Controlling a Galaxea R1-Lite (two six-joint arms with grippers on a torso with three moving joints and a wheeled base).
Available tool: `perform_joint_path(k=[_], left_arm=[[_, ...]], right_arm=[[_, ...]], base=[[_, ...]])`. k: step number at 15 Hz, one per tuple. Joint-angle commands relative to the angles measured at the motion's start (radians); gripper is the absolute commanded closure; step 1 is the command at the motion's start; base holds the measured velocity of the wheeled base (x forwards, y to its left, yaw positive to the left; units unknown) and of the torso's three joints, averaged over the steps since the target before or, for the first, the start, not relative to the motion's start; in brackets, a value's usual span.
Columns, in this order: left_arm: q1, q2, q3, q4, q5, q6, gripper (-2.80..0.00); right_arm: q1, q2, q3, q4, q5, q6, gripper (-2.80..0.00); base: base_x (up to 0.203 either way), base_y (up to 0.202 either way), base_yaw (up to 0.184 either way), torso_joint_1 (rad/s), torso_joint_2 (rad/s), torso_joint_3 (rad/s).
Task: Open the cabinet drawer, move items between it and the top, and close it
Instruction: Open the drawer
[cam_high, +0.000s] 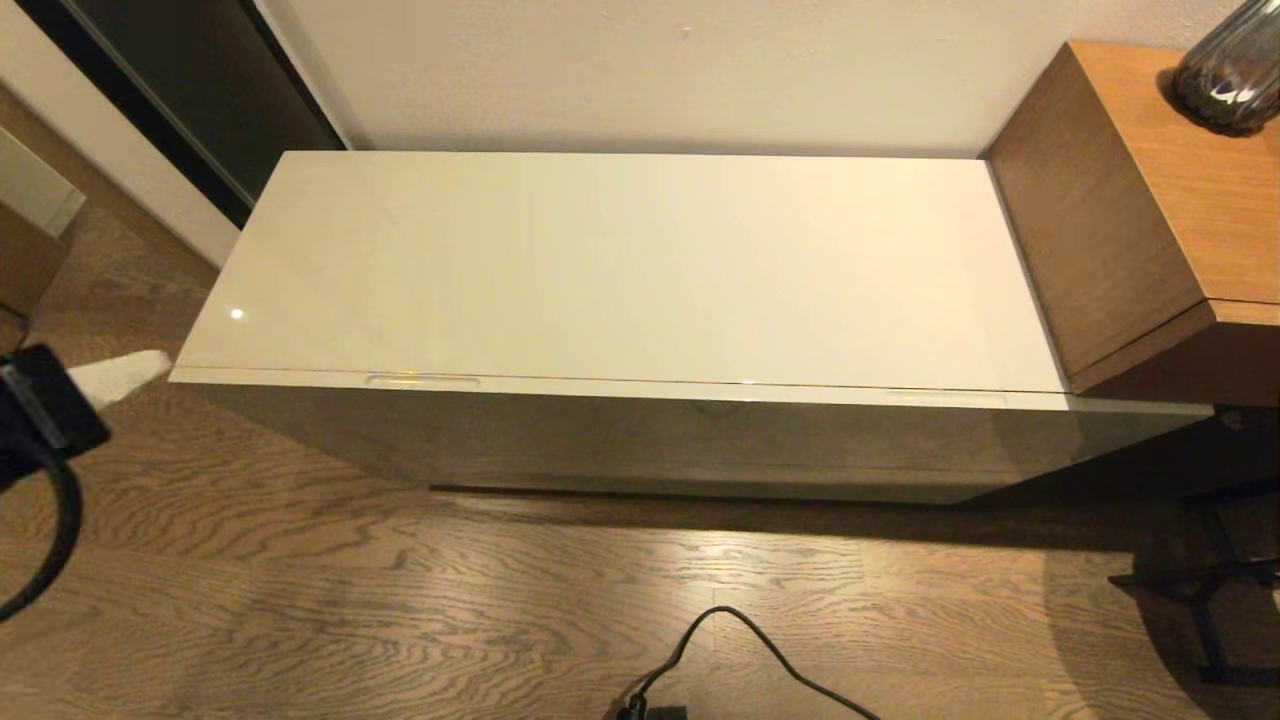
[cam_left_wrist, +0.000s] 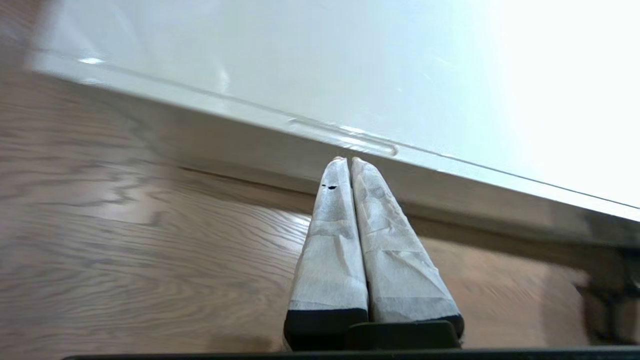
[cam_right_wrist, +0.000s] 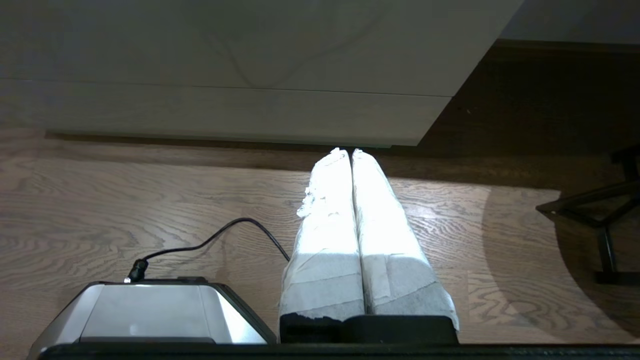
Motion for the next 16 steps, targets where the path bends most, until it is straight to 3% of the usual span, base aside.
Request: perform_joint_path(k=[1, 5, 9, 11, 14, 16], left_arm=[[-0.052, 0.185, -0.086, 0.000, -0.001, -0.003, 0.00], [-0.099, 0.266, -0.157, 0.008, 0.006, -0.007, 0.00], [-0.203, 0.498, -0.243, 0.034, 0.106, -0.008, 0.00], [-0.231, 0.540, -0.261, 0.029, 0.116, -0.012, 0.00], [-0.248, 0.575, -0.326, 0.039, 0.118, -0.106, 0.00], [-0.249, 0.574, -0.314, 0.036, 0.118, -0.110, 0.00]], right_arm=[[0.000, 0.001, 0.000, -0.001, 0.000, -0.001, 0.00], [0.000, 0.001, 0.000, -0.001, 0.000, -0.001, 0.00], [0.000, 0.001, 0.000, -0.001, 0.000, -0.001, 0.00], [0.000, 0.001, 0.000, -0.001, 0.000, -0.001, 0.00], [0.000, 0.001, 0.000, -0.001, -0.001, -0.001, 0.00], [0.000, 0.001, 0.000, 0.001, 0.000, -0.001, 0.00]], base=[[0.000, 0.000, 0.000, 0.000, 0.00, 0.000], [0.000, 0.000, 0.000, 0.000, 0.00, 0.000], [0.000, 0.000, 0.000, 0.000, 0.00, 0.000], [0.000, 0.000, 0.000, 0.000, 0.00, 0.000], [0.000, 0.000, 0.000, 0.000, 0.00, 0.000], [0.000, 0.000, 0.000, 0.000, 0.00, 0.000]])
